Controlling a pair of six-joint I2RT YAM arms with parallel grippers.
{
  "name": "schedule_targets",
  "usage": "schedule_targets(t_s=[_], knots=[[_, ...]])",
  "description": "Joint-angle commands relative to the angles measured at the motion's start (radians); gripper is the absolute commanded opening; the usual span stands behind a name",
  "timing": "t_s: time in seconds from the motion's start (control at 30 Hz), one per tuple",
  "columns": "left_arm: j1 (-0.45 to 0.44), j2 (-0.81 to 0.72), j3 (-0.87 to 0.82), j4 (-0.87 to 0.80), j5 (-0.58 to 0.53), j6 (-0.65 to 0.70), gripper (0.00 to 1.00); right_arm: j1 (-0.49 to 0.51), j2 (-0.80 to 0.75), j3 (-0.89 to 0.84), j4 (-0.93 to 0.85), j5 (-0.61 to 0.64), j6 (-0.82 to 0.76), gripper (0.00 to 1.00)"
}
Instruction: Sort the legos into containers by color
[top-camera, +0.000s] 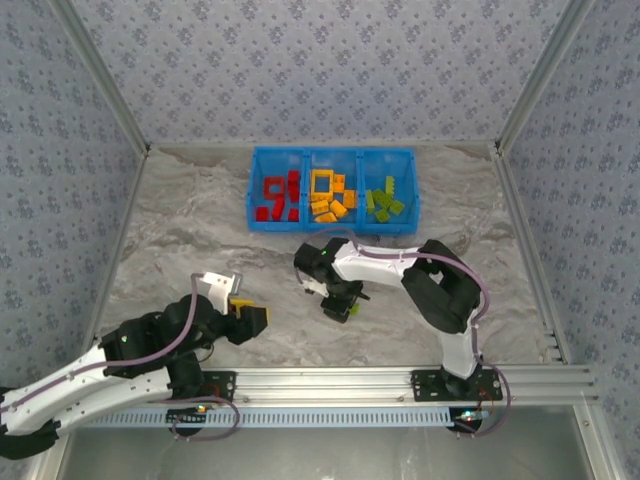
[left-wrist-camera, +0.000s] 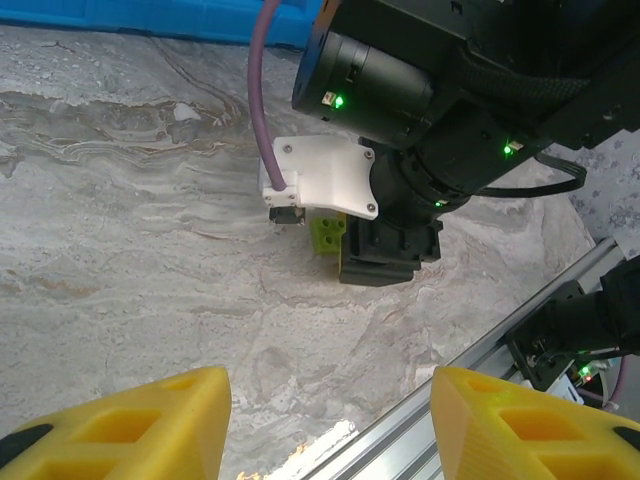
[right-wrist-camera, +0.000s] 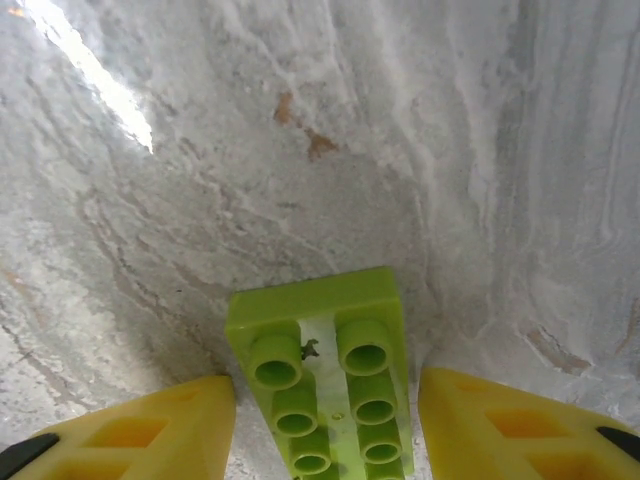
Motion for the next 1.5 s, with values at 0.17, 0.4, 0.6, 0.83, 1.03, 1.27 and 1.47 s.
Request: schedule_targets(t_s=[0.17, 0.4, 0.6, 0.83, 1.03, 1.27, 1.47], knots=[[-0.007, -0.005, -0.009, 0.018, -0.028, -0.011, 0.56, 0.019, 0.033, -0.027, 0.022, 0.083, 0.037, 0.44], [-0.008, 0.006, -0.015, 0.037, -0.029, -0.013, 0.56, 0.026, -0.001, -0.024, 0.024, 0.103, 0.057, 0.35], [-0.008, 0.080, 0.019, 0.089, -0.022, 0.010, 0.57, -0.009, -0.170, -0.026, -0.002, 0.097, 0.092, 0.33], [-0.007, 0.360, 0.181, 0.186, 0.004, 0.094, 0.59, -0.221, -0.406, 0.005, -0.024, 0.050, 0.141, 0.32], [0.091, 0.690, 0.406, 0.227, 0.099, 0.147, 0.61, -0.458, -0.381, 0.122, 0.080, -0.027, 0.203, 0.31], [0.247, 1.010, 0.673, 0.228, 0.132, 0.167, 0.63, -0.626, -0.139, 0.337, 0.216, -0.081, 0.373, 0.31], [0.268, 1.263, 0.956, 0.192, 0.083, 0.248, 0.62, -0.661, 0.056, 0.497, 0.296, -0.053, 0.565, 0.31]])
